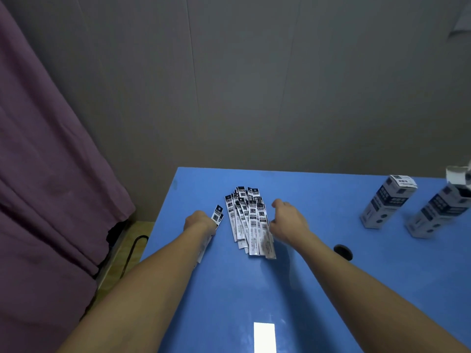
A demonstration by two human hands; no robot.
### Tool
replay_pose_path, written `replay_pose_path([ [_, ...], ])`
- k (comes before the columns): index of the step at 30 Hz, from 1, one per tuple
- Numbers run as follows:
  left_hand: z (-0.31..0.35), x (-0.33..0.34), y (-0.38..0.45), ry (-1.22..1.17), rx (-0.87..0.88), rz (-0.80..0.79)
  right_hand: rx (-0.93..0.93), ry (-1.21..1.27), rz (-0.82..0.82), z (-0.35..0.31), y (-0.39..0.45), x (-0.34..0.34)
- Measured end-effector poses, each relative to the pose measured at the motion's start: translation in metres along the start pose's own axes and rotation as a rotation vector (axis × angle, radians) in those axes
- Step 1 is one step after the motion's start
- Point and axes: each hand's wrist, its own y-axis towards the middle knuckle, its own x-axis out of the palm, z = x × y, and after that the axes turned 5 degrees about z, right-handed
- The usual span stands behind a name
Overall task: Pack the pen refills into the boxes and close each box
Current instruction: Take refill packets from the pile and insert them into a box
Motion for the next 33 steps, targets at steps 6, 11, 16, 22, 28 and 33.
replay_pose_path([
  [6, 0.004, -0.026, 0.014, -0.138, 0.068, -0.007, 0.109, -0.019, 0.009, 0.024, -0.016, -0.005],
  [11, 0.032, -0.038, 0.018, -0.283, 0.268, -0.092, 0.238, -0.044, 0.021, 0.053, -0.044, -0.009],
  [16, 0.075, -0.021, -0.002, -0.318, 0.434, -0.068, 0.389, -0.044, 0.017, 0.091, -0.087, -0.015],
  [22, 0.124, 0.031, -0.062, -0.139, 0.691, -0.104, 0.558, 0.001, 0.088, 0.142, -0.147, -0.033],
  [28, 0.167, 0.082, -0.128, -0.038, 0.826, -0.133, 0.674, 0.035, 0.152, 0.203, -0.208, -0.062],
  [33, 0.195, 0.116, -0.187, 0.025, 0.842, -0.146, 0.728, 0.023, 0.129, 0.259, -0.258, -0.084],
])
